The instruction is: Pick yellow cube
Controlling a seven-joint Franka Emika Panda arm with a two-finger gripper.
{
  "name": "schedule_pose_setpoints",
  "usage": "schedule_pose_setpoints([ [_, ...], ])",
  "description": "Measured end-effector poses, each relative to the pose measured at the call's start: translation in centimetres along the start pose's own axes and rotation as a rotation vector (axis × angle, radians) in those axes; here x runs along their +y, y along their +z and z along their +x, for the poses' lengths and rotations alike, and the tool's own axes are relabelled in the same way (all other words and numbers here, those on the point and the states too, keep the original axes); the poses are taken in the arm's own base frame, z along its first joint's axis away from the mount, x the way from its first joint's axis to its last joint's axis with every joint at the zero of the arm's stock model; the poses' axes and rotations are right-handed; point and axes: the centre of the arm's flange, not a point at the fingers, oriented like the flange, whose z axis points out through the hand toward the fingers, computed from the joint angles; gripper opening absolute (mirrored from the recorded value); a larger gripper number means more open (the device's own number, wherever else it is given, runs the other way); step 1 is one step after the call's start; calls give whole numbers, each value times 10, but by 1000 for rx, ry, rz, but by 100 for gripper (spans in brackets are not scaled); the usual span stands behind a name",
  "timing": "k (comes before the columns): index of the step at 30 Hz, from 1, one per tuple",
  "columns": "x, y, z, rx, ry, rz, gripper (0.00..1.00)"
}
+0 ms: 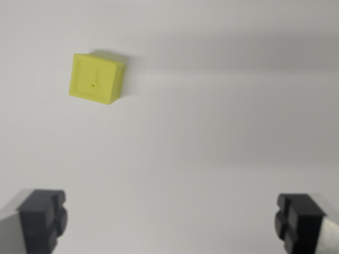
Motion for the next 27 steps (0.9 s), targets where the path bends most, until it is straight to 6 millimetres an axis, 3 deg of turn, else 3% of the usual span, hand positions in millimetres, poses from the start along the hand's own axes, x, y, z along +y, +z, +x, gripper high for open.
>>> schedule_pose_setpoints([
  [27, -25, 68, -18, -4, 57, -7, 100],
])
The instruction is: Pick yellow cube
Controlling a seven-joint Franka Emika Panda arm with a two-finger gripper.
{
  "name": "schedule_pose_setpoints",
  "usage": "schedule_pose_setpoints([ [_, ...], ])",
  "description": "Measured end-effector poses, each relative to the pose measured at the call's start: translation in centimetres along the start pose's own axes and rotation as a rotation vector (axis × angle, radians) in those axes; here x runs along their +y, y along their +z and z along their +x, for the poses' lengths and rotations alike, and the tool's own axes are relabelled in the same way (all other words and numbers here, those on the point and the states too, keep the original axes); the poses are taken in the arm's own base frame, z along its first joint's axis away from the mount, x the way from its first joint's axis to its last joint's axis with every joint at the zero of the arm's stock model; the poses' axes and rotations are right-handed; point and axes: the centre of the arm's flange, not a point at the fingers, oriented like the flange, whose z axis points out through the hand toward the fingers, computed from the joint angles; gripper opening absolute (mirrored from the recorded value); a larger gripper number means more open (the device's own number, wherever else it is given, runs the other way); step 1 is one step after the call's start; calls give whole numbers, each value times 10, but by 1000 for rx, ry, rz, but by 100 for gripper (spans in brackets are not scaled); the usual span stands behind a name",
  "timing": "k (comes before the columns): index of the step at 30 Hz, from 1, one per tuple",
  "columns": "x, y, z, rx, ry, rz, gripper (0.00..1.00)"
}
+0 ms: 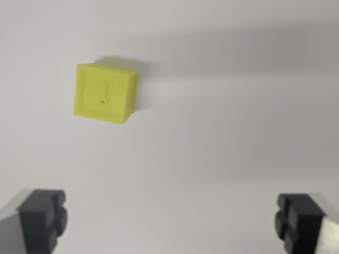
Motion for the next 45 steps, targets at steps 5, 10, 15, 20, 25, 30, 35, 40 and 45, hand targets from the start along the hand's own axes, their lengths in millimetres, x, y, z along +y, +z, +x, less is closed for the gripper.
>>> schedule_pose_setpoints([
  [5, -5, 13, -4, -1, 11, -1, 100],
  [10, -9, 25, -7, -2, 21, -3, 100],
  [15, -13, 38, -11, -2, 32, -5, 100],
  [20, -18, 51, -14, -3, 42, -6, 100],
  [25, -23, 63, -18, -4, 53, -7, 100],
  [30, -27, 76, -21, -5, 63, -9, 100],
  [35, -32, 88, -25, -5, 74, -10, 100],
  [40, -36, 101, -28, -6, 85, -12, 100],
  [45, -41, 114, -32, -7, 95, -13, 100],
])
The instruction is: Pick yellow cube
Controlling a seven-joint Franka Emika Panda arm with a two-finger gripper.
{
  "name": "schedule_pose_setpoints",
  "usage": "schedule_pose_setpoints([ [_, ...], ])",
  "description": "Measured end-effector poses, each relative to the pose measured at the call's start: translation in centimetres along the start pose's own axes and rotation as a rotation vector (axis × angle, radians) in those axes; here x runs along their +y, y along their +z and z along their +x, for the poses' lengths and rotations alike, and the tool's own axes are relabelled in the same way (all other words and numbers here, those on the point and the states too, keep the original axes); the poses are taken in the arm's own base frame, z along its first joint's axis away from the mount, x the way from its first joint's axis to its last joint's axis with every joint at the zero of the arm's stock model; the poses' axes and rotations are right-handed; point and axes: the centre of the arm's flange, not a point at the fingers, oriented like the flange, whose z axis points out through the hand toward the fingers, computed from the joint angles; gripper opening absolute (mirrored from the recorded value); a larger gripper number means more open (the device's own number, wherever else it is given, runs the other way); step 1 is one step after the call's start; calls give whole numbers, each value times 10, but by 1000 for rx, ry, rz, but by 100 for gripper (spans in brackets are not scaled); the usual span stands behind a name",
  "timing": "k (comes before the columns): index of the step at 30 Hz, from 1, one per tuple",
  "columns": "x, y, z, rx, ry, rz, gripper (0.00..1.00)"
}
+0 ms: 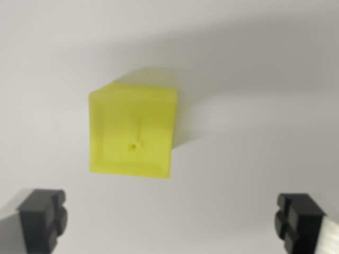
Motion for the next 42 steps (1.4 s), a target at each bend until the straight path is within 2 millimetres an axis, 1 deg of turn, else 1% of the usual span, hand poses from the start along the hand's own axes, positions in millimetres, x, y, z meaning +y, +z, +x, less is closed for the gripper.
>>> schedule_pose_setpoints([
  [18, -16, 45, -14, -3, 38, -5, 100],
  [22, -19, 52, -17, -3, 46, -6, 100],
  [29, -20, 60, -17, -3, 48, -6, 100],
  [42, -20, 92, -17, -3, 49, -6, 100],
])
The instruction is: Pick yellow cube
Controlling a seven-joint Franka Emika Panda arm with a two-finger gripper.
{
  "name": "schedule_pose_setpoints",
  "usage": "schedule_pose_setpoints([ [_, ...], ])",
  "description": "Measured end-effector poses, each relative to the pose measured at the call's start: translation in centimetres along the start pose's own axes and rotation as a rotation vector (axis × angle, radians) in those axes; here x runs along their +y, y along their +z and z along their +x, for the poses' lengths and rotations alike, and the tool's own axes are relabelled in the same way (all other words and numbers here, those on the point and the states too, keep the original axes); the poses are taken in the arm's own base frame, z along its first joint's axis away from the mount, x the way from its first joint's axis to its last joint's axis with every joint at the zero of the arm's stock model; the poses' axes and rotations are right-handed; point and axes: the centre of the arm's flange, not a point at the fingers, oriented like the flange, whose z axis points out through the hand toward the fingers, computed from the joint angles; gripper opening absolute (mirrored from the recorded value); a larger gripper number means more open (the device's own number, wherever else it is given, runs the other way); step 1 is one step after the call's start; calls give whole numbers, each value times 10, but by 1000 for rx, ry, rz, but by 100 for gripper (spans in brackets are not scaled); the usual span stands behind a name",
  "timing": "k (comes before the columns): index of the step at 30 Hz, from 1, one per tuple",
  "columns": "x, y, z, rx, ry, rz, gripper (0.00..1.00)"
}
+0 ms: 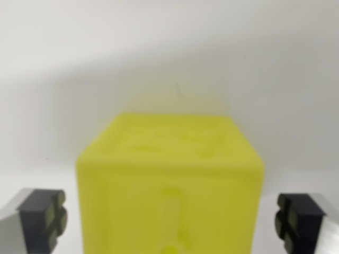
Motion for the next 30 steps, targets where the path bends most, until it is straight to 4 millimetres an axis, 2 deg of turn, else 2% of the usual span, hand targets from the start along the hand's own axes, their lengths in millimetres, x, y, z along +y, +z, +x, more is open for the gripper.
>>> schedule_pose_setpoints([
  [5, 0, 10, 0, 0, 1, 0, 100],
  [14, 0, 11, 0, 0, 1, 0, 100],
  [15, 0, 11, 0, 0, 1, 0, 0],
  [20, 0, 8, 0, 0, 1, 0, 0],
  [30, 0, -16, 0, 1, 1, 0, 0],
])
